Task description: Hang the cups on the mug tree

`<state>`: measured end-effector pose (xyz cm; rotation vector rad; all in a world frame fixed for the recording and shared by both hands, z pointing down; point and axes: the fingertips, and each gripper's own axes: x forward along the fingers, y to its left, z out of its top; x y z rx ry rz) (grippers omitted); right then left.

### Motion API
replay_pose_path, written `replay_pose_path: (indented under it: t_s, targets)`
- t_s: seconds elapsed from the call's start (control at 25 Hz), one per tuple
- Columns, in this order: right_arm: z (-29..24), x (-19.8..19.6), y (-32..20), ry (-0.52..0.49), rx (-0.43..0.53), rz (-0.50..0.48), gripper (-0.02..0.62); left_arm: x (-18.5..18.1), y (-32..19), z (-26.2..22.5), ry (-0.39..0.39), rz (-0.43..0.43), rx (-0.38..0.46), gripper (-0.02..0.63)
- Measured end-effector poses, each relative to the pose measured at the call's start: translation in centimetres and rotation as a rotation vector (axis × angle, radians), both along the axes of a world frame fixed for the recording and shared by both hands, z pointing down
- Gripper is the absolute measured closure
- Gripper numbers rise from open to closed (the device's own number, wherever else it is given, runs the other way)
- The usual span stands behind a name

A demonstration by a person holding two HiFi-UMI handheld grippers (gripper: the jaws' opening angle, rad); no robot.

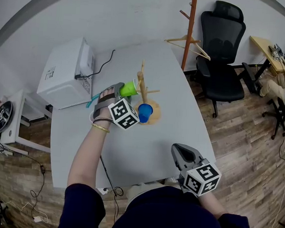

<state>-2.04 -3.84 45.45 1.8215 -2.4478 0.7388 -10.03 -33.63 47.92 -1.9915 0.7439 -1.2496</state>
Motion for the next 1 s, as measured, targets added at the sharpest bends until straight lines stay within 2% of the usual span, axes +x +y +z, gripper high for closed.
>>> replay_pose_path:
  t_s: [0.32,0.52,1.0]
  targets:
    - [0.0,0.1,0.5,0.004,0.004,-0.006,0.566,0.2,0.4,-0.6,-0.058,0.032,0.066,0.353]
    - [0.0,0.1,0.7,0.003,0.006,-0.015,0.566,0.0,0.6,-1.0,-0.19,0.08,0.185,0.353]
    - [0.0,0.6,1.4,-0.003,0.007,-0.021,0.566,-0.3,1.4,-0.5,-0.269,0.097,0.225,0.353]
